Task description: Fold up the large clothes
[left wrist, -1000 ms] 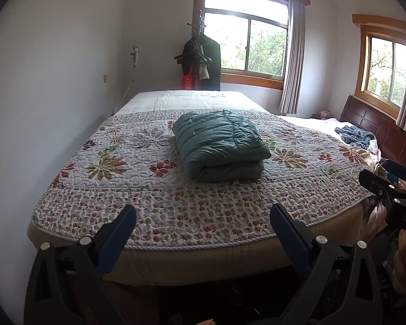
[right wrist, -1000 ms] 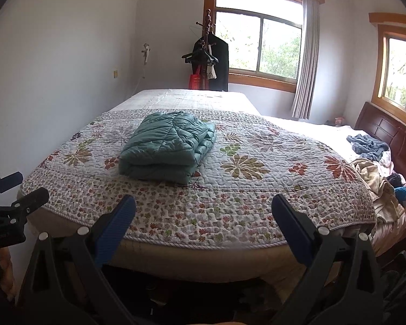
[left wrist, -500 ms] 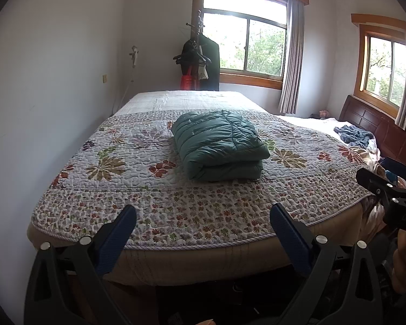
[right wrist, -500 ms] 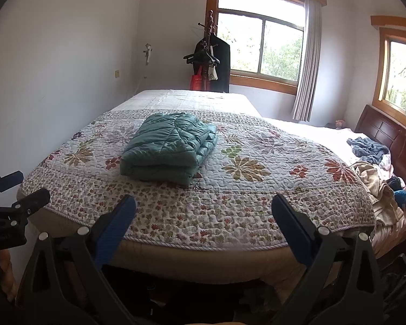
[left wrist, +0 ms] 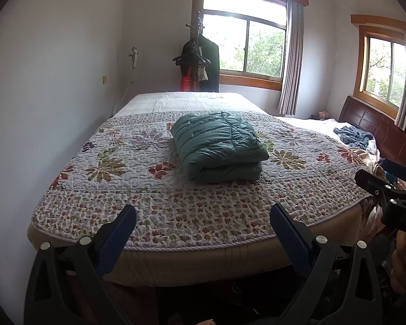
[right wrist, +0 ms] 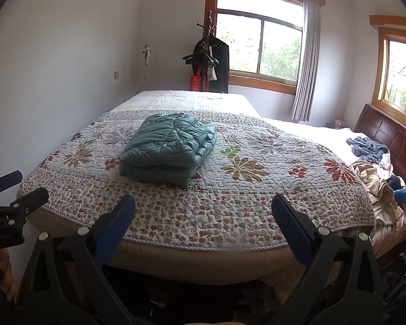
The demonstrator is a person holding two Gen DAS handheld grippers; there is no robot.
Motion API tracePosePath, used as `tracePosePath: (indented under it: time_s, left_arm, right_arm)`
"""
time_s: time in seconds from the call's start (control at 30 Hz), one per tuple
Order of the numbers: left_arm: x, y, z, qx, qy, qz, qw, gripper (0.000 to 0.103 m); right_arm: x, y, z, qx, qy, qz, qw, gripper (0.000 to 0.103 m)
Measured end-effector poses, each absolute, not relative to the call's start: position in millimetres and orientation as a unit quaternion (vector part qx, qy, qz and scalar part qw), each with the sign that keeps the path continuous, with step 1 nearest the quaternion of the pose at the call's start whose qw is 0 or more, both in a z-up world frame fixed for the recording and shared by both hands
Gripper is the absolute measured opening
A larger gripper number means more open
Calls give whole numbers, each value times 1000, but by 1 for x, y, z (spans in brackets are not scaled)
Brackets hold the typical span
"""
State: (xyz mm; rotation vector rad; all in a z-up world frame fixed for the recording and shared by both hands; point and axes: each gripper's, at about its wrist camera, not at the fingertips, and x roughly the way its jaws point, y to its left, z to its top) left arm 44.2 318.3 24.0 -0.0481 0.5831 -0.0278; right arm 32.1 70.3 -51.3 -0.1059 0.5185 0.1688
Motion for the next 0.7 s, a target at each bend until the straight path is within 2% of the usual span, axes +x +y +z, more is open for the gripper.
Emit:
tracePosePath:
  time_s: [0.7]
  left_arm:
    - [43, 317, 22, -24, 291, -14, 956, 99]
  right_arm:
    - [31, 70, -56, -52, 259, 80, 961, 100]
